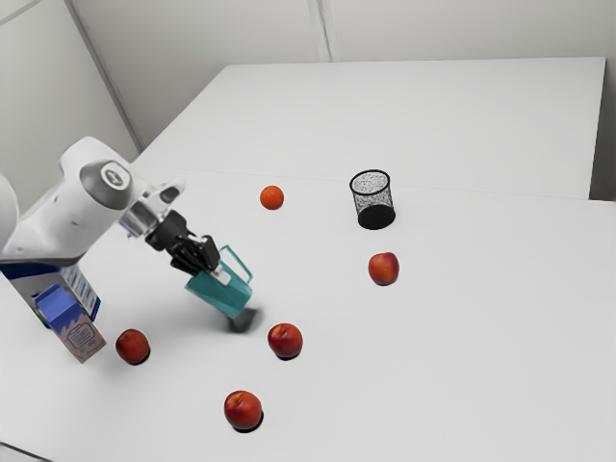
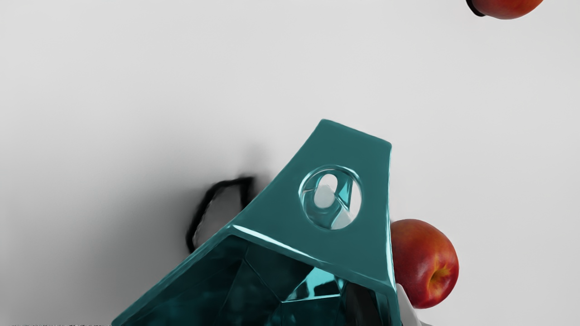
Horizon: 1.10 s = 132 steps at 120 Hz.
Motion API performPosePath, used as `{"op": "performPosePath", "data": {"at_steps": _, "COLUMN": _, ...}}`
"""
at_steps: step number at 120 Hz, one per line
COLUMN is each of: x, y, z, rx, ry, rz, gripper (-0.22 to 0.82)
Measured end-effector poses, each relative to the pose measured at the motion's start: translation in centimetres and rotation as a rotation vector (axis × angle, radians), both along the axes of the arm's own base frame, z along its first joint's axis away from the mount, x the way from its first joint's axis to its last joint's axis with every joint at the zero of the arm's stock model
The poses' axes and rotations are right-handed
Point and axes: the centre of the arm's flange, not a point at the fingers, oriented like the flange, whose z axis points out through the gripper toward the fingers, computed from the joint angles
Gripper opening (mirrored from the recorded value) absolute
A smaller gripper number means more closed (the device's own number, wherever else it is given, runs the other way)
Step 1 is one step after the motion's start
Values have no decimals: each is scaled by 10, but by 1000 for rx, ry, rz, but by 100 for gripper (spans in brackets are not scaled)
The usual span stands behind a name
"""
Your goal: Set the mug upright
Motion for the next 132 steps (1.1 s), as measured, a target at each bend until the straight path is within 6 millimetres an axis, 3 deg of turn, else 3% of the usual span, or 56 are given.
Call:
{"op": "performPosePath", "data": {"at_steps": 24, "x": 6, "y": -18, "z": 18, "rx": 262, "ry": -25, "rz": -88, "gripper": -18}}
{"op": "performPosePath", "data": {"at_steps": 62, "x": 8, "y": -28, "z": 17, "rx": 499, "ry": 15, "rz": -40, "gripper": -18}}
{"op": "performPosePath", "data": {"at_steps": 93, "x": 8, "y": -48, "z": 9, "rx": 584, "ry": 20, "rz": 38, "gripper": -18}}
{"op": "performPosePath", "data": {"at_steps": 132, "x": 2, "y": -50, "z": -12, "rx": 591, "ry": 33, "rz": 183, "gripper": -18}}
